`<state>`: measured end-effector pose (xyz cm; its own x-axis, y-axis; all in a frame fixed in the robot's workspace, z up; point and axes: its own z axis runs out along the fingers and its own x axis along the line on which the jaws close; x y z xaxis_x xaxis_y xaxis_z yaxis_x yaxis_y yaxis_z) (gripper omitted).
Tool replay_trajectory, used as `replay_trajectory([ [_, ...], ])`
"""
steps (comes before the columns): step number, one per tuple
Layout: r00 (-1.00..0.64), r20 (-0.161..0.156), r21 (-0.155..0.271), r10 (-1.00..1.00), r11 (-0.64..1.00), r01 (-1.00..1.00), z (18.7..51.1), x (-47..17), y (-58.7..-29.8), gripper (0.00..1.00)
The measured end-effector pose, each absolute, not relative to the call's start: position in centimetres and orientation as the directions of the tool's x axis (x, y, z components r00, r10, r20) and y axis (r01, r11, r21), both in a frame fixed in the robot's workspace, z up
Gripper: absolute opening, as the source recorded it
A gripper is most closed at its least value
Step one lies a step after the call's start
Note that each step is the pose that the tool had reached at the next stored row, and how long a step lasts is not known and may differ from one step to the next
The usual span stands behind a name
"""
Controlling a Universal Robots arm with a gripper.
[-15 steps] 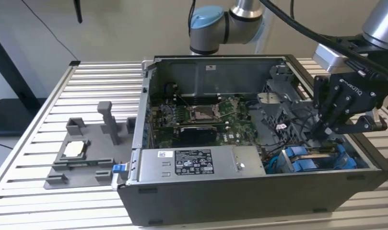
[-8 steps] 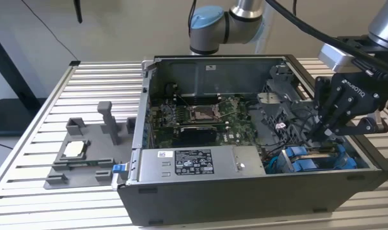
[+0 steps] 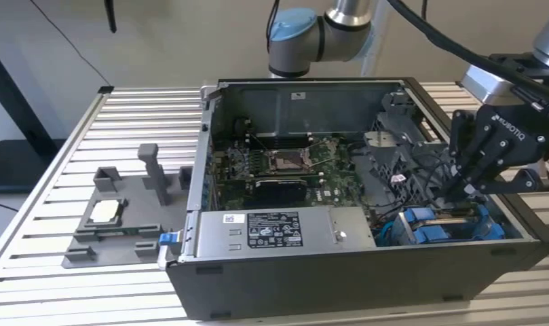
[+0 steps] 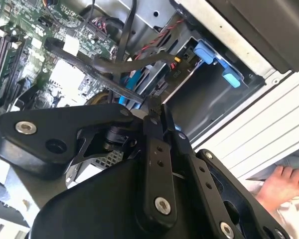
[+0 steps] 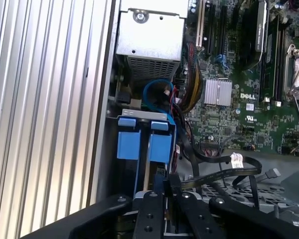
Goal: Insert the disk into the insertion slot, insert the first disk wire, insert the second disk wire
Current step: 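Insert the second disk wire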
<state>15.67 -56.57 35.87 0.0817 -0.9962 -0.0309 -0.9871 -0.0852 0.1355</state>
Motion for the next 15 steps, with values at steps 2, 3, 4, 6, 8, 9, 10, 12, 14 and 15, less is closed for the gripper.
replay_trajectory([
  [2,0.082,-0.034,0.138,-0.996,-0.086,-0.987,35.8,15.99,-56.62,0.16],
  [3,0.082,-0.035,0.139,-0.996,-0.086,-0.987,35.76,16.13,-56.65,0.16],
  [4,0.082,-0.037,0.14,-0.996,-0.086,-0.986,35.73,16.26,-56.68,0.16],
  [6,0.081,-0.039,0.142,-0.996,-0.086,-0.986,35.66,16.49,-56.74,0.16],
  [8,0.079,-0.042,0.144,-0.996,-0.084,-0.986,35.58,16.53,-56.77,0.16],
  [9,0.075,-0.045,0.145,-0.996,-0.081,-0.986,35.53,16.53,-56.77,0.16],
  [10,0.072,-0.047,0.145,-0.996,-0.078,-0.986,35.5,16.54,-56.77,0.16],
  [12,0.059,-0.053,0.147,-0.997,-0.066,-0.987,35.43,16.54,-56.77,0.16],
  [14,0.043,-0.055,0.148,-0.998,-0.051,-0.988,35.36,16.54,-56.76,0.16],
  [15,0.033,-0.055,0.148,-0.998,-0.041,-0.988,35.34,16.54,-56.76,0.16],
])
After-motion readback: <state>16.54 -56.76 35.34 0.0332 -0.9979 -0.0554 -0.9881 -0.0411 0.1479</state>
